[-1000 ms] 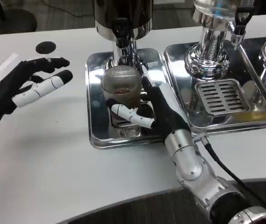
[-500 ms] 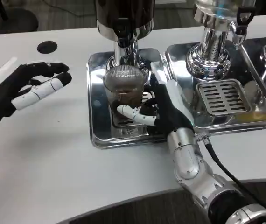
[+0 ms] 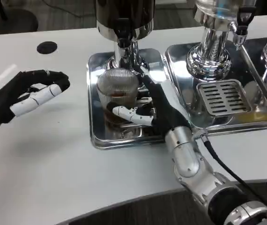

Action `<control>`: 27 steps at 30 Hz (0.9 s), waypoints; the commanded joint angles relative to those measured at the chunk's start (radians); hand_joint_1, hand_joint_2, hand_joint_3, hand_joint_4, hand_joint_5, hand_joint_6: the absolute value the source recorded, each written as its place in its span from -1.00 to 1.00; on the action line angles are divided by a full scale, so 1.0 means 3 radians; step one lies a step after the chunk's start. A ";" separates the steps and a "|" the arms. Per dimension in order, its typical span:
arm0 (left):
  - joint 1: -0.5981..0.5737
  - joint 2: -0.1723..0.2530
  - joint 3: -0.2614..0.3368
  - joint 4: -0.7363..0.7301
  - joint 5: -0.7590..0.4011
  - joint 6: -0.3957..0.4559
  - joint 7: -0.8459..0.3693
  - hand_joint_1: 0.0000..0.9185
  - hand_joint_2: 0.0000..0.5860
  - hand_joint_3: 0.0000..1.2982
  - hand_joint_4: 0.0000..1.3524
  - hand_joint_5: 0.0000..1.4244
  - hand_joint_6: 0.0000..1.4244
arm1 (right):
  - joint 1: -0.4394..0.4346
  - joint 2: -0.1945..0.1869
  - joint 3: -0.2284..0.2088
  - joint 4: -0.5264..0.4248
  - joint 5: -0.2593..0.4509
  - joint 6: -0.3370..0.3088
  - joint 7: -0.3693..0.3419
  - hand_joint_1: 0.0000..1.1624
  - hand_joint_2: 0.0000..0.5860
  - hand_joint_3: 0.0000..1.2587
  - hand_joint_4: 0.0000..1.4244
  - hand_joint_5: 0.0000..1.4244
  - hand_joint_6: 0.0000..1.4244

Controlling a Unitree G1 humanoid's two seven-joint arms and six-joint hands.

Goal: Grasp the cup under the faucet to collect the drink, then remove the cup.

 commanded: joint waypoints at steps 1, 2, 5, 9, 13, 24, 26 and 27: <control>0.0058 0.0075 0.0022 -0.0043 -0.0041 0.0049 -0.0070 -1.00 -0.48 -0.48 -0.66 -0.72 -0.49 | -0.0005 0.0241 0.0049 0.0029 -0.0055 -0.0002 -0.0209 0.21 -0.51 -0.76 -0.72 -0.48 -0.27; 0.0059 0.0075 0.0023 -0.0043 -0.0042 0.0050 -0.0074 -1.00 -0.47 -0.48 -0.65 -0.72 -0.49 | 0.0004 0.0240 0.0049 0.0026 -0.0055 -0.0017 -0.0251 0.21 -0.51 -0.72 -0.69 -0.47 -0.27; 0.0059 0.0074 0.0018 -0.0046 -0.0041 0.0054 -0.0077 -1.00 -0.47 -0.48 -0.65 -0.71 -0.49 | 0.0013 0.0233 0.0060 0.0022 -0.0061 -0.0021 -0.0325 0.21 -0.51 -0.66 -0.65 -0.44 -0.25; 0.0059 0.0076 0.0015 -0.0043 -0.0039 0.0066 -0.0081 -1.00 -0.48 -0.48 -0.65 -0.71 -0.49 | 0.0012 0.0232 0.0054 0.0026 -0.0033 -0.0033 -0.0305 0.22 -0.50 -0.56 -0.58 -0.37 -0.17; 0.0050 0.0080 0.0009 -0.0025 -0.0047 0.0074 -0.0123 -1.00 -0.48 -0.48 -0.64 -0.71 -0.49 | 0.0018 0.0248 0.0078 0.0030 -0.0053 -0.0039 -0.0333 0.23 -0.47 -0.50 -0.54 -0.33 -0.11; 0.0023 0.0076 0.0004 0.0036 -0.0042 0.0077 -0.0143 -1.00 -0.45 -0.49 -0.62 -0.69 -0.51 | 0.0058 0.0224 0.0077 0.0015 -0.0058 -0.0080 -0.0448 0.23 -0.46 -0.42 -0.47 -0.24 0.03; 0.0021 0.0074 0.0002 0.0044 -0.0039 0.0075 -0.0142 -1.00 -0.45 -0.49 -0.62 -0.69 -0.51 | 0.0061 0.0222 0.0068 0.0019 -0.0043 -0.0080 -0.0439 0.24 -0.45 -0.40 -0.45 -0.21 0.07; 0.0020 0.0073 0.0002 0.0047 -0.0039 0.0074 -0.0144 -1.00 -0.44 -0.50 -0.62 -0.69 -0.51 | 0.0067 0.0216 0.0072 0.0013 -0.0050 -0.0081 -0.0466 0.24 -0.45 -0.40 -0.44 -0.20 0.09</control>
